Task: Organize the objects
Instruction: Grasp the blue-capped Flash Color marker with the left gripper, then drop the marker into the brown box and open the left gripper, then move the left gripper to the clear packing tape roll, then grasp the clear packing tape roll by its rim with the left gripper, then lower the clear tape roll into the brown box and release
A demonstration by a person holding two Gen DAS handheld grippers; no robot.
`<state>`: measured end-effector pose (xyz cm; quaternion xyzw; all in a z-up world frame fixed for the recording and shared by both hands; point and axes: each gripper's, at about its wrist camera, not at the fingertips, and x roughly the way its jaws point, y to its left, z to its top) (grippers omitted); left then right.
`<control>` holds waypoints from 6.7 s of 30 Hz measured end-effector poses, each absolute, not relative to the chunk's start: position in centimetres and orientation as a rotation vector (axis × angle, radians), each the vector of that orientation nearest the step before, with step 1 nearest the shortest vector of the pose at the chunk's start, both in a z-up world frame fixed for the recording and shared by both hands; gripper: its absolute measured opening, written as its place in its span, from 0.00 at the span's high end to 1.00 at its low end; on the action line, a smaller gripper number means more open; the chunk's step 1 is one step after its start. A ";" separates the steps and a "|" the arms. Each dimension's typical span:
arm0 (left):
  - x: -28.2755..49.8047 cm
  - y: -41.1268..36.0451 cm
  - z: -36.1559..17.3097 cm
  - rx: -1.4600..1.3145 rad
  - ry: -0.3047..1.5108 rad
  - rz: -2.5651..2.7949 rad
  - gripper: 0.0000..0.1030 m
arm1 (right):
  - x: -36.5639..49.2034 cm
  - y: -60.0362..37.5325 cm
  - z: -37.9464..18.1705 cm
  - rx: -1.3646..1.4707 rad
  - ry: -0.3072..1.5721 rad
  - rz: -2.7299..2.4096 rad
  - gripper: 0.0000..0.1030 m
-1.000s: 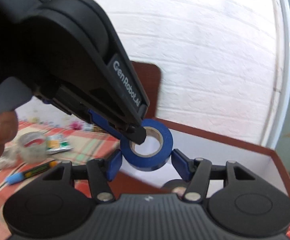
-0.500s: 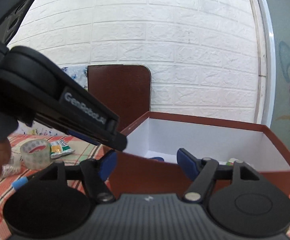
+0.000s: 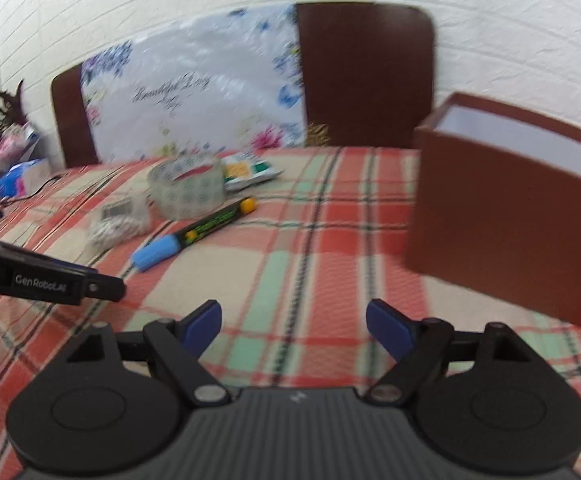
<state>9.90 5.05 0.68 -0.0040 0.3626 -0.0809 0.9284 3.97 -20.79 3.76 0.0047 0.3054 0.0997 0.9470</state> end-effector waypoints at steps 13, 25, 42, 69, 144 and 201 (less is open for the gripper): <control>9.2 6.2 -0.6 -0.009 0.588 -0.162 0.61 | 14.0 -12.1 2.8 0.069 0.740 0.283 0.60; 8.8 5.9 0.0 -0.032 0.674 -0.171 0.54 | 1.1 -18.4 2.5 -0.005 0.718 0.282 0.81; 10.7 -8.7 1.5 -0.146 1.014 -0.492 0.79 | 0.2 -26.7 0.3 0.636 0.808 0.428 0.81; 15.4 -29.7 10.8 0.072 0.715 -0.725 0.66 | 6.0 -42.2 7.4 0.345 0.366 -0.163 0.76; 7.6 -1.3 4.7 -0.058 0.662 -0.484 0.36 | -2.6 -21.5 5.6 -0.167 0.612 0.312 0.04; 10.7 0.0 0.6 0.096 0.705 -0.309 0.58 | 0.9 -26.2 2.7 0.020 0.555 0.133 0.33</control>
